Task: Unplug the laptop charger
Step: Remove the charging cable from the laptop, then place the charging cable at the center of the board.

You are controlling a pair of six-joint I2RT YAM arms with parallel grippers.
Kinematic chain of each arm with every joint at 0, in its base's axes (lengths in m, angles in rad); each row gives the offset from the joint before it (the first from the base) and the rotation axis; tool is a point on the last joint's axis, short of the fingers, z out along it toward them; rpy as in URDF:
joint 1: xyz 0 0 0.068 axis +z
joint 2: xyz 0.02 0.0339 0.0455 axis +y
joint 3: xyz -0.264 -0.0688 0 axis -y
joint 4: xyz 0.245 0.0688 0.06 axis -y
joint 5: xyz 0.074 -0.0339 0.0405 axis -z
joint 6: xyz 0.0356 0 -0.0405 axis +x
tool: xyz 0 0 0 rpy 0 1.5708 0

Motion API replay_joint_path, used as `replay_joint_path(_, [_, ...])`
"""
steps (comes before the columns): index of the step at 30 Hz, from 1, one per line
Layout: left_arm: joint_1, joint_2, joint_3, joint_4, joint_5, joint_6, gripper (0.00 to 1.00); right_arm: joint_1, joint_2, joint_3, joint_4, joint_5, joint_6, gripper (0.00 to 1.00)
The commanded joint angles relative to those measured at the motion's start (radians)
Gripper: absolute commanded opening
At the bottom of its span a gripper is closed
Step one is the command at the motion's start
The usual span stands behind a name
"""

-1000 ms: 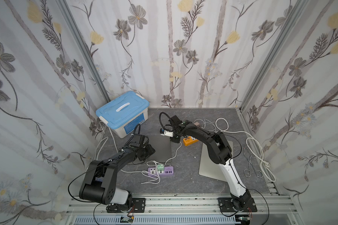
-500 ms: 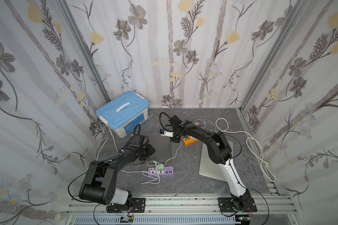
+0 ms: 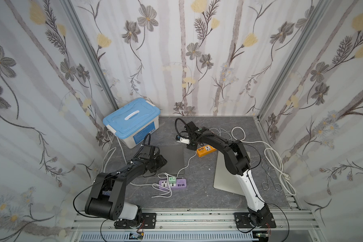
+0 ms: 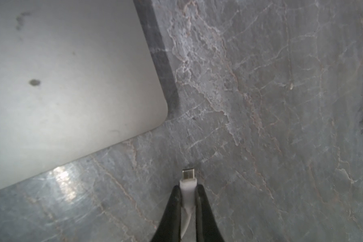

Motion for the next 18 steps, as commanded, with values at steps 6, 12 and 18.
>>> replay_joint_path(6, [0.0, 0.007, -0.019, -0.193, -0.068, -0.003, 0.56, -0.001, -0.017, -0.007, 0.002, 0.0, 0.035, 0.13])
replay_joint_path(12, [0.0, -0.057, -0.002, -0.185, -0.054, 0.007, 0.56, -0.013, -0.045, -0.023, 0.015, 0.004, 0.113, 0.39])
replay_joint_path(18, [0.001, -0.26, 0.02, -0.24, -0.082, 0.032, 0.57, -0.039, -0.149, -0.068, 0.079, -0.05, 0.234, 0.54])
